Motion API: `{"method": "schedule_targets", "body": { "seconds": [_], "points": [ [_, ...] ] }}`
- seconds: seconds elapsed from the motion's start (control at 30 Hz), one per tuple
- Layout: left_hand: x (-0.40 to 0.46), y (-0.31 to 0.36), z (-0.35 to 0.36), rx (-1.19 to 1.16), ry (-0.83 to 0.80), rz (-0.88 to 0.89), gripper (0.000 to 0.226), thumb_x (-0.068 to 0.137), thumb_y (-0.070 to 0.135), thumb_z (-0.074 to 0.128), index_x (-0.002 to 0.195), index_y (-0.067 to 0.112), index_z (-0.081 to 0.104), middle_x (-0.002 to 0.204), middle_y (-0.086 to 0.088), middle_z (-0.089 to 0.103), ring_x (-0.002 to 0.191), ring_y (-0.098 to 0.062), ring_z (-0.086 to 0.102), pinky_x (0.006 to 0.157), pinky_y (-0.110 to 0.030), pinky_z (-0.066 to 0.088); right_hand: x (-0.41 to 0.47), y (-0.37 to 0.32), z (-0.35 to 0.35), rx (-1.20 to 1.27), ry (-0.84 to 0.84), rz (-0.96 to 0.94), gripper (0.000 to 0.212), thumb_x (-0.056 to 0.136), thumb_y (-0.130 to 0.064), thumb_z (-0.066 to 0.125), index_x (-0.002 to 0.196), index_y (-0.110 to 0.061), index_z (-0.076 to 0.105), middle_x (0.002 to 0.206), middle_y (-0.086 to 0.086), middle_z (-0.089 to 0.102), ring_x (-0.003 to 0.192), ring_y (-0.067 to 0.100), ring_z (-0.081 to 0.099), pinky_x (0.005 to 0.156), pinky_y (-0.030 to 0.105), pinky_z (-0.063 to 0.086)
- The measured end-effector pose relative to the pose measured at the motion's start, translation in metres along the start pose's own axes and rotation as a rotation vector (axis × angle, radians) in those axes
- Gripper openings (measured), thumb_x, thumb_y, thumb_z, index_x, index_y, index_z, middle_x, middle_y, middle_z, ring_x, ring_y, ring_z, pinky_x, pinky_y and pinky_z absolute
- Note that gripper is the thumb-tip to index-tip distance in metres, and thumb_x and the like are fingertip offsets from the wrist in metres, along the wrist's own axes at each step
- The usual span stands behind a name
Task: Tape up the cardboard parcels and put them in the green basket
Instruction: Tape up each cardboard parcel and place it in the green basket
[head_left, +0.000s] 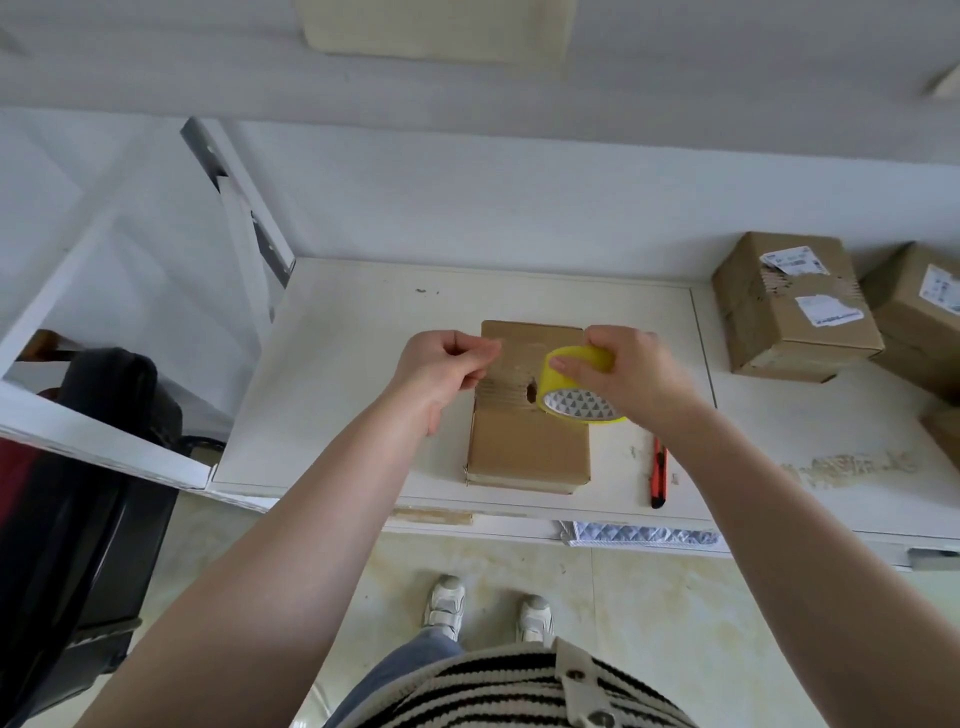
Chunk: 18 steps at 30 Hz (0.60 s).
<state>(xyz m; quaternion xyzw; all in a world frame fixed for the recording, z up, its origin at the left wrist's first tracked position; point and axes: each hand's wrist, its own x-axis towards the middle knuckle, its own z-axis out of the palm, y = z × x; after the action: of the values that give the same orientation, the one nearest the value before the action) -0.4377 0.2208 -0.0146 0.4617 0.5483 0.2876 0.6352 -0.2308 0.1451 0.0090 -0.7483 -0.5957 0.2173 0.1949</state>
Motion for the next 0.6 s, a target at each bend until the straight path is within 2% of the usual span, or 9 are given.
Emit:
{"method": "schedule_targets", "body": {
  "seconds": [0.1, 0.2, 0.3, 0.4, 0.53, 0.6],
  "points": [
    [0.005, -0.010, -0.010, -0.005, 0.038, -0.004, 0.013, 0.084, 0.013, 0.076, 0.073, 0.012, 0.069, 0.051, 0.007, 0.058, 0.050, -0.010, 0.048, 0.056, -0.018, 0.046, 0.012, -0.012, 0.003, -0.159, -0.022, 0.001, 0.047, 0.086, -0.063, 0.052, 0.068, -0.019, 0.050, 0.066, -0.006, 0.053, 0.065, 0.017, 0.053, 0.049, 0.026, 0.027],
    [0.011, -0.023, -0.019, 0.024, 0.083, -0.046, 0.014, 0.083, 0.017, 0.078, 0.072, 0.013, 0.070, 0.052, 0.006, 0.058, 0.050, -0.010, 0.048, 0.064, -0.020, 0.052, 0.022, -0.016, 0.008, -0.364, -0.045, 0.061, 0.053, 0.082, -0.074, 0.049, 0.078, -0.022, 0.057, 0.076, -0.005, 0.059, 0.078, 0.021, 0.060, 0.054, 0.026, 0.036],
    [0.017, -0.034, -0.022, 0.044, 0.109, -0.061, 0.015, 0.082, 0.018, 0.078, 0.071, 0.012, 0.071, 0.054, 0.003, 0.057, 0.050, -0.010, 0.049, 0.066, -0.023, 0.049, 0.029, -0.018, 0.016, -0.473, -0.056, 0.058, 0.065, 0.079, -0.080, 0.045, 0.088, -0.019, 0.063, 0.074, -0.005, 0.060, 0.071, 0.019, 0.058, 0.050, 0.025, 0.034],
    [0.021, -0.045, -0.021, 0.060, 0.130, -0.039, 0.016, 0.084, 0.020, 0.077, 0.073, 0.010, 0.070, 0.053, 0.002, 0.054, 0.048, -0.009, 0.047, 0.066, -0.023, 0.046, 0.032, -0.024, 0.024, -0.473, -0.064, 0.065, 0.063, 0.081, -0.079, 0.045, 0.089, -0.019, 0.064, 0.074, -0.004, 0.060, 0.068, 0.018, 0.056, 0.050, 0.025, 0.032],
    [0.024, -0.055, -0.018, 0.012, 0.130, -0.047, 0.014, 0.085, 0.018, 0.075, 0.075, 0.009, 0.069, 0.055, 0.002, 0.054, 0.050, -0.010, 0.047, 0.063, -0.018, 0.046, 0.034, -0.026, 0.029, -0.403, -0.076, 0.105, 0.058, 0.082, -0.073, 0.053, 0.096, -0.019, 0.065, 0.085, -0.001, 0.065, 0.077, 0.022, 0.059, 0.057, 0.028, 0.038],
    [0.025, -0.059, -0.015, -0.020, 0.137, -0.072, 0.013, 0.085, 0.016, 0.075, 0.074, 0.012, 0.069, 0.059, 0.002, 0.057, 0.054, -0.012, 0.051, 0.062, -0.015, 0.048, 0.034, -0.028, 0.031, -0.417, -0.084, 0.105, 0.055, 0.082, -0.070, 0.055, 0.097, -0.018, 0.065, 0.085, 0.000, 0.065, 0.077, 0.022, 0.059, 0.055, 0.027, 0.036]
  ]
}}
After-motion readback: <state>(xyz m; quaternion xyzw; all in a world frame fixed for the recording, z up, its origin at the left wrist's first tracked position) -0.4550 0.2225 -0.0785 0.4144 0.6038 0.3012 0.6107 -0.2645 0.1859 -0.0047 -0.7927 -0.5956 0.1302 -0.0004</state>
